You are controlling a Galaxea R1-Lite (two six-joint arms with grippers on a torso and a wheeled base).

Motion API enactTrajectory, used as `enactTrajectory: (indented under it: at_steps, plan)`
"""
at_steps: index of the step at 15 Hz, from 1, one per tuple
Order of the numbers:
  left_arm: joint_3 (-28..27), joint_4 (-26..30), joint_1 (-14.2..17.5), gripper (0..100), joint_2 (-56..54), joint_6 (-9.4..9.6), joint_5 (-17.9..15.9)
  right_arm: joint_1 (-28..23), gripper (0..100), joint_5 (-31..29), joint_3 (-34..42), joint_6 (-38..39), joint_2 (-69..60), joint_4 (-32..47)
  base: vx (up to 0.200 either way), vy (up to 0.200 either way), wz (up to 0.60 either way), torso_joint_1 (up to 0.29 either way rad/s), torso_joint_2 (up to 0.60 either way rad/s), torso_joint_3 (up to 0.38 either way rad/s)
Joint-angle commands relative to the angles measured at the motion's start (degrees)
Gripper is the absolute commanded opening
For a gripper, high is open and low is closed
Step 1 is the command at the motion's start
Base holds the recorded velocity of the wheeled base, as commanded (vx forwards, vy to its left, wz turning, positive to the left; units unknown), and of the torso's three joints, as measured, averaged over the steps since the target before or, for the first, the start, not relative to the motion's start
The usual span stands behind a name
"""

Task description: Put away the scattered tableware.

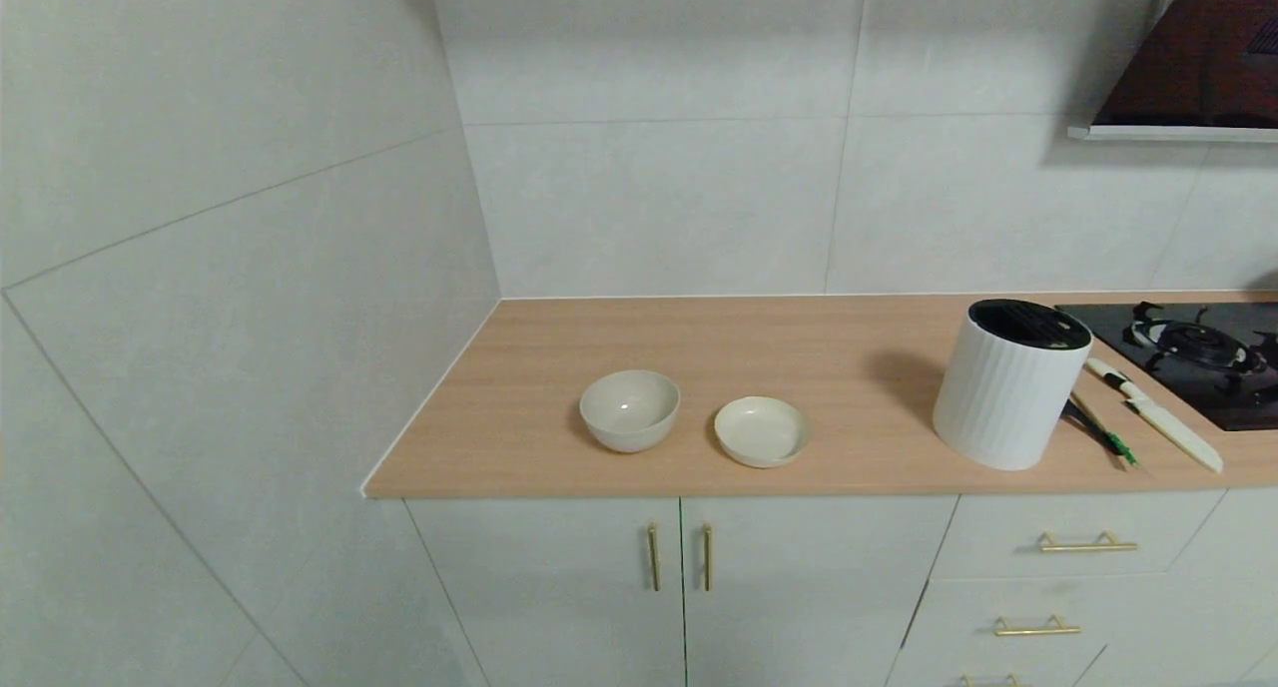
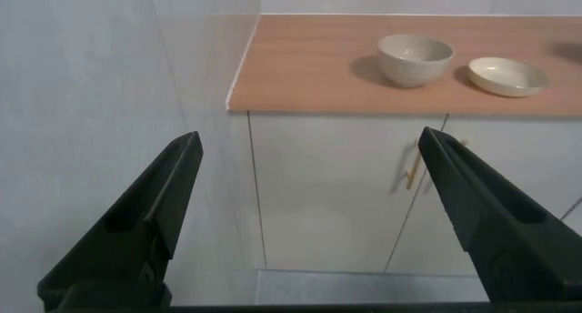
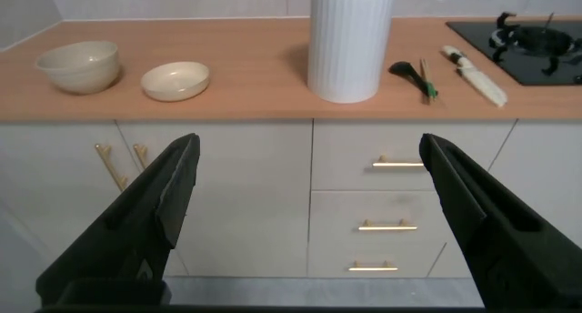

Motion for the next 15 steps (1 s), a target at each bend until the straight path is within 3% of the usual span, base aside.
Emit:
enactTrajectory:
  at_steps: [1, 15]
  plan:
    - [0.0, 0.0, 0.0, 100, 0.0, 0.0, 0.0, 0.0, 100, 0.0, 0.0, -0.1, 0.1, 0.0, 0.0, 0.0, 0.0, 0.0, 0.0, 0.0]
    - [0.1, 0.0, 0.0, 100, 0.0, 0.26, 0.0, 0.0, 100, 0.0, 0.0, 0.0, 0.0, 0.0, 0.0, 0.0, 0.0, -0.016, 0.04, 0.02]
